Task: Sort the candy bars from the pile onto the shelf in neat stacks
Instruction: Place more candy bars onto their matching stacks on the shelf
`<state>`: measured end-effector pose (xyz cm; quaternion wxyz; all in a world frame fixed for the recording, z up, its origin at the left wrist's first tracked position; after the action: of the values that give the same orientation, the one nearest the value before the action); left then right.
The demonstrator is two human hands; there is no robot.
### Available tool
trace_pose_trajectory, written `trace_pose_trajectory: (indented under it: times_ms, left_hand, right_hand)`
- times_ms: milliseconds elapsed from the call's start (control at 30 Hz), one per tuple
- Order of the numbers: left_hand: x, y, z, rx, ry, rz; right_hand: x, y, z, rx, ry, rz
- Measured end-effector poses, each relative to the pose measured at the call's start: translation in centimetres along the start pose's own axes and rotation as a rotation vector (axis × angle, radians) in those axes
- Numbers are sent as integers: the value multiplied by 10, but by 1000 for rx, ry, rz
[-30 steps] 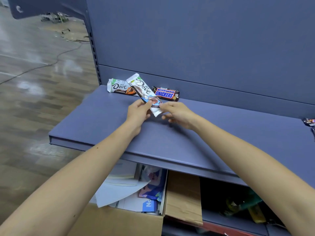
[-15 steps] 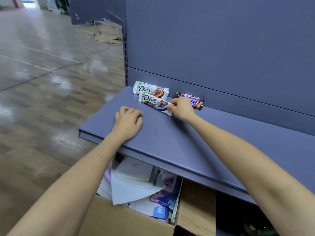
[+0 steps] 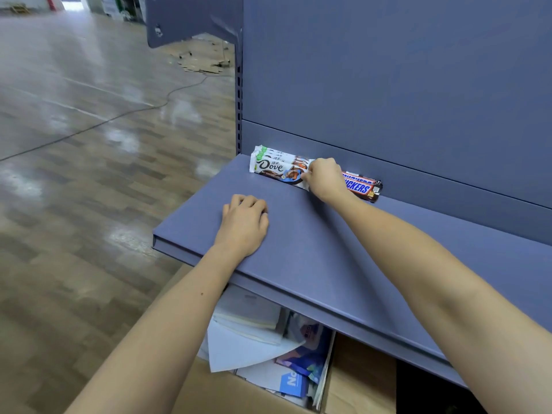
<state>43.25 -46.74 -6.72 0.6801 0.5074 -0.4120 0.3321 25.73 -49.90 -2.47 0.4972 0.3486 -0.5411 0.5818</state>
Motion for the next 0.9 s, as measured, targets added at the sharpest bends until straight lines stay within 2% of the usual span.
trace_pose_trajectory:
  times_ms: [367,567,700,800,900]
  left_hand:
    - [-1,0,1,-3,13,53]
    - [2,0,0,10,17,60]
    - [16,3,3,125,106,122]
    - [15,42,7,139,118,85]
    - [-3,127,4,-14,70,40]
  right_hand:
    - [6,-3,8,21,-8,-132]
    - [3,-2,-15,123,0,-61]
    - [8,9,-40,205,-16,-87]
    - [25,38,-66,177,13,-130]
    - [48,87,-99,115,17,-168]
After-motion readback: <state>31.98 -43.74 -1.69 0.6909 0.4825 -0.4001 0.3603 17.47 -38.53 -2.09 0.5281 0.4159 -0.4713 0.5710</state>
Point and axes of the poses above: each hand's wrist, its own z-axis towards the middle knuckle, its own x-axis out of the back of the hand, y = z × x, the point moved 10 cm from there along z, towards the middle knuckle, and after that the axes turned 14 degrees about x, right-handed, at the moved point
